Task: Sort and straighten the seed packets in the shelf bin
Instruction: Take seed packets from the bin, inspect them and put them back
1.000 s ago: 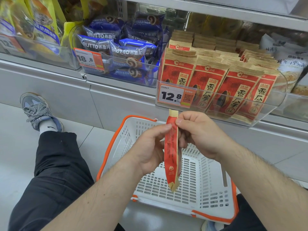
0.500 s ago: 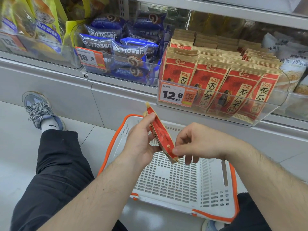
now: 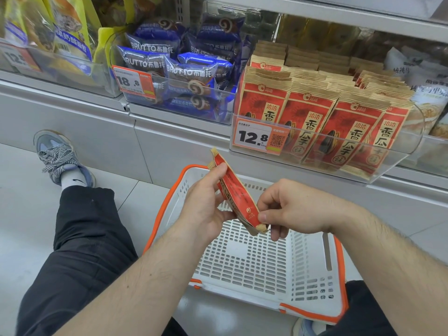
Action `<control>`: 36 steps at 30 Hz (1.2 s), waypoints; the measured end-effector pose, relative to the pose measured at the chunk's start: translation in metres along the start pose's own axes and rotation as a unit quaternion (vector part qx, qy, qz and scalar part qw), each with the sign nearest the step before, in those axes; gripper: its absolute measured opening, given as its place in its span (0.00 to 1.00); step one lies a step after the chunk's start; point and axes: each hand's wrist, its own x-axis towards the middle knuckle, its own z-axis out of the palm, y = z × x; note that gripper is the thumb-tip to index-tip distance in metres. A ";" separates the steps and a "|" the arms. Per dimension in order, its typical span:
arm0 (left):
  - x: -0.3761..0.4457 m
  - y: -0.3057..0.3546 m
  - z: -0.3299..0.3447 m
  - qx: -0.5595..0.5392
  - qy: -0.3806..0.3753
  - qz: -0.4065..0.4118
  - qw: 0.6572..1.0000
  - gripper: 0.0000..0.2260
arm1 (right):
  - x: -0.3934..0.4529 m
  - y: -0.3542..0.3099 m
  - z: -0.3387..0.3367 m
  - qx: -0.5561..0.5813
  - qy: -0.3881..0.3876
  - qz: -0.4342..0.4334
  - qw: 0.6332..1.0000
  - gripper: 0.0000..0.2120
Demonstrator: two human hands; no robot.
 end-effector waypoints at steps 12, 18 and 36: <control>-0.003 0.003 0.000 -0.044 -0.120 -0.014 0.992 0.13 | 0.019 0.013 0.011 0.368 0.026 0.052 0.928 0.25; 0.002 0.004 -0.001 0.049 -0.063 0.000 0.997 0.21 | 0.029 0.018 0.016 0.298 0.143 0.044 0.943 0.12; -0.002 0.015 0.004 0.148 -0.053 0.025 0.987 0.16 | 0.021 0.011 0.004 0.275 0.225 0.016 0.935 0.02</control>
